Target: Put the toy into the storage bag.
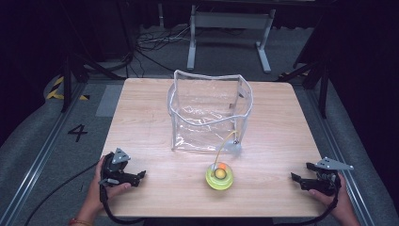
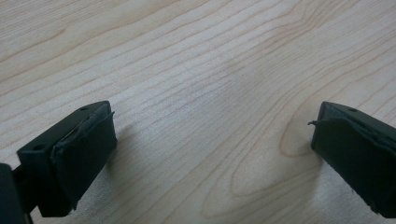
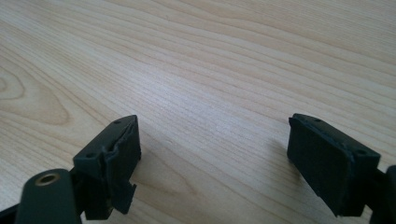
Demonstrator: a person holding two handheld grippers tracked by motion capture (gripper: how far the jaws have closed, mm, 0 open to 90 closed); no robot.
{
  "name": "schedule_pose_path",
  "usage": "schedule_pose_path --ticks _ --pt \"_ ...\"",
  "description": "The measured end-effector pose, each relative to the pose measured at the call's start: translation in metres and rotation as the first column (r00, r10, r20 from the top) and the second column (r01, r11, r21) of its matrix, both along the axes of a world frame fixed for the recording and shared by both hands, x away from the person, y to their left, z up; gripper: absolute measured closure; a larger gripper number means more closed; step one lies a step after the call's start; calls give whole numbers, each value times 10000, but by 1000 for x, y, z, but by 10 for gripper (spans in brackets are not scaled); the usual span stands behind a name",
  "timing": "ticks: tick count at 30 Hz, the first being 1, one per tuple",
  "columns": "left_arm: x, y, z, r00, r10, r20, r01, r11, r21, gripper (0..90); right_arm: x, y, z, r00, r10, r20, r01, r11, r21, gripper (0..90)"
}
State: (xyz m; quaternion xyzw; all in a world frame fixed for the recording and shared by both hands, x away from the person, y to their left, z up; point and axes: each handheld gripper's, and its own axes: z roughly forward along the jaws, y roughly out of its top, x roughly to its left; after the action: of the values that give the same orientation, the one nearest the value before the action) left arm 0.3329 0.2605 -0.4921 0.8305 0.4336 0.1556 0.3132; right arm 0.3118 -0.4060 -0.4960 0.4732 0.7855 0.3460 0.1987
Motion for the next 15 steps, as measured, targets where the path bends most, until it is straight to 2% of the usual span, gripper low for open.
schedule_pose_path --ticks 8,15 --pt "0 1 0 10000 -29 8 29 10000 16 5 0 0 0 10000 34 -3 -34 10000 1 175" --pt "0 1 0 9999 -121 7 121 9999 -16 4 2 -1 1 9996 279 -105 -280 9996 -20 167"
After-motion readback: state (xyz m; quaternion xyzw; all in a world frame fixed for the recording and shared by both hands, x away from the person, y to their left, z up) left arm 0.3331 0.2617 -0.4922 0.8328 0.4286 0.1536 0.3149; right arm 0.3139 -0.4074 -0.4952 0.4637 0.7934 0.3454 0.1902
